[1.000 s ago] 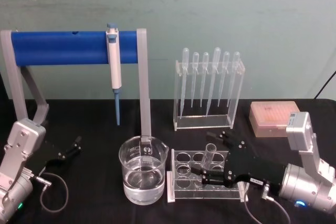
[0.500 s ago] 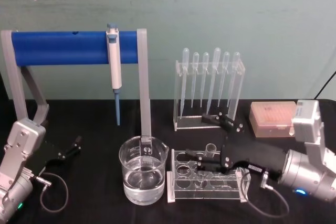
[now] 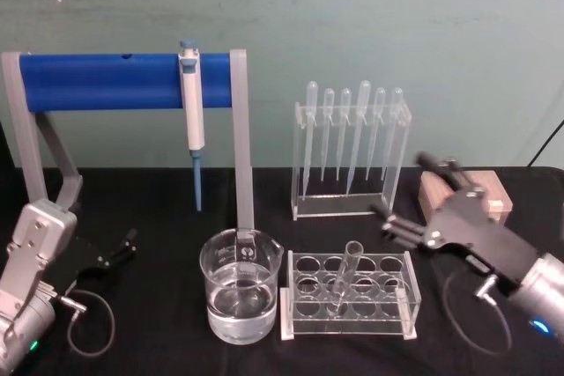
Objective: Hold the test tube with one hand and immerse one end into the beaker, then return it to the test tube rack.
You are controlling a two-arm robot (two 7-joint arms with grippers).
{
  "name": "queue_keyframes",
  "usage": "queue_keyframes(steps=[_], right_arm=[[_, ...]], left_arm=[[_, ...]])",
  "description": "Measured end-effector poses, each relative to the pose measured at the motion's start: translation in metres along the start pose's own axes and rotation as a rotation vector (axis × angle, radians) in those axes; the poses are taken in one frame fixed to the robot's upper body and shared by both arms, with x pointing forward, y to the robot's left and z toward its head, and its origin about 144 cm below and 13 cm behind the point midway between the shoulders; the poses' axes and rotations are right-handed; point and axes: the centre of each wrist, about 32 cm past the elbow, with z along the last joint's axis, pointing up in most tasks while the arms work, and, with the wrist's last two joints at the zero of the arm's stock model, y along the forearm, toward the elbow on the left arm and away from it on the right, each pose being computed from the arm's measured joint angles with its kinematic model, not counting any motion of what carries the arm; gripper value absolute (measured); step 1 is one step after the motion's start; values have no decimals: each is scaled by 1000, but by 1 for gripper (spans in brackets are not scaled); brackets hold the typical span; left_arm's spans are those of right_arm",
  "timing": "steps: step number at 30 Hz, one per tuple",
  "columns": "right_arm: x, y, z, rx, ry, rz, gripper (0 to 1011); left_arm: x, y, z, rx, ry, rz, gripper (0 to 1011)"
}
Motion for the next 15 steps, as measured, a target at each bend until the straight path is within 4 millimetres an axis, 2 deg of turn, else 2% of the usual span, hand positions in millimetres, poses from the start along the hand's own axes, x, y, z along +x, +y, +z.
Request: queue_keyframes(steps=[6, 15], right_arm=[[-11, -23, -11, -72, 9, -214, 1002], [-22, -38, -28, -248, 28, -427, 1002]], left_arm=[[0, 0, 0, 0, 0, 0, 1000], [0, 0, 0, 0, 0, 0, 1000]])
